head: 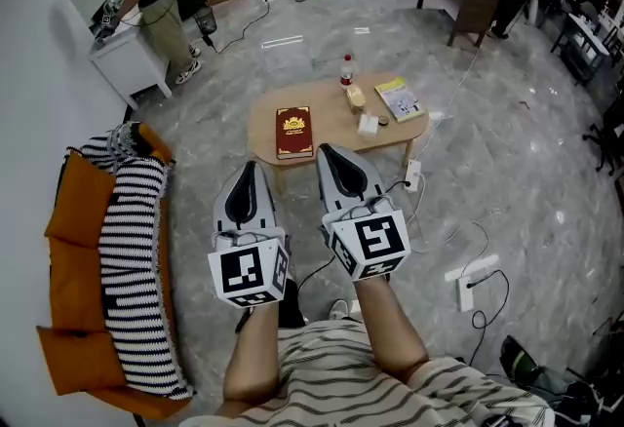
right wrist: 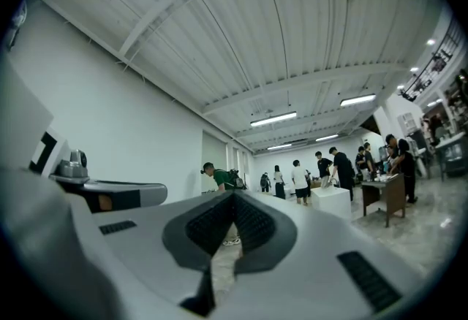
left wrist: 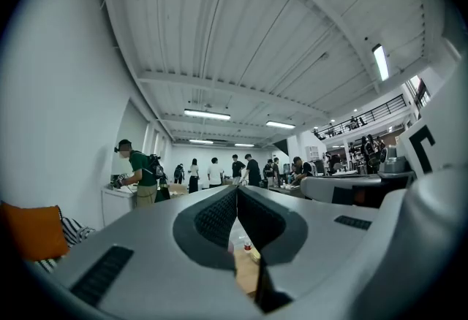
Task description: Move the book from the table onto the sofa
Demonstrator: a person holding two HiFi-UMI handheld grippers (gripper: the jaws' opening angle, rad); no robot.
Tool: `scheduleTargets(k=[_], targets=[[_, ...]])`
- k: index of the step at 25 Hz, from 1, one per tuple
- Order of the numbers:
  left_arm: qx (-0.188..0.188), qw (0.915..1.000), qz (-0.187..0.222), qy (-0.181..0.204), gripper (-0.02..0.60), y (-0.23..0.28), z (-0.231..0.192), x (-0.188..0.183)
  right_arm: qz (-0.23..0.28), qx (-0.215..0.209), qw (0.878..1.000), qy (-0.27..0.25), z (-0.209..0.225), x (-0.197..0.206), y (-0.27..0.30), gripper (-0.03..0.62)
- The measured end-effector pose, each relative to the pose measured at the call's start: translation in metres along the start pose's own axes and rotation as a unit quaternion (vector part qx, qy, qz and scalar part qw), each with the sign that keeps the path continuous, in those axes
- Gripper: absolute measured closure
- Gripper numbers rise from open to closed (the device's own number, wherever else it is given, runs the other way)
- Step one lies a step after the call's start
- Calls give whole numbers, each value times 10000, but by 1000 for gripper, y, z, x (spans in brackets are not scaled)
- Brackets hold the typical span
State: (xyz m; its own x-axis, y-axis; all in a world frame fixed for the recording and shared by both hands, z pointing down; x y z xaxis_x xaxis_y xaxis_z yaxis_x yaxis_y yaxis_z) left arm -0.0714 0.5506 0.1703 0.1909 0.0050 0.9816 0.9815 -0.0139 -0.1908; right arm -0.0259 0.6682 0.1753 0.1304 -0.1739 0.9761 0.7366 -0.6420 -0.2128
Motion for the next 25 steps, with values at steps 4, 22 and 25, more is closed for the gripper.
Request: scheduleTargets(k=[4, 22, 25], targets=[[15, 9999, -73, -79, 572, 28, -12, 15, -94, 89, 9999, 23, 15, 14, 25, 580], [230, 9986, 13, -480, 572, 222, -153, 43, -243, 373, 9987, -239, 33, 52, 240, 580], [401, 9974, -89, -598, 572, 240, -166, 57, -145, 523, 9984, -184, 31, 60, 266, 580]])
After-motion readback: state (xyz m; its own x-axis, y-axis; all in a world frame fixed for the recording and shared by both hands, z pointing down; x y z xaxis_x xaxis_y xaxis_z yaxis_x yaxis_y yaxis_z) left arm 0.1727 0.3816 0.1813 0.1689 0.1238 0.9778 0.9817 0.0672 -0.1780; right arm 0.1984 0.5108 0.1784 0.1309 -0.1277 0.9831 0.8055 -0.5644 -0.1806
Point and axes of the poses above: the fingertips, and each gripper's own axes: y forward along the fingers, z to its right, x out of its underside, the point moved 2 cm from there along -y, backward along the fingers, and after that the axes turned 6 degrees about z, right-handed, at the moved point
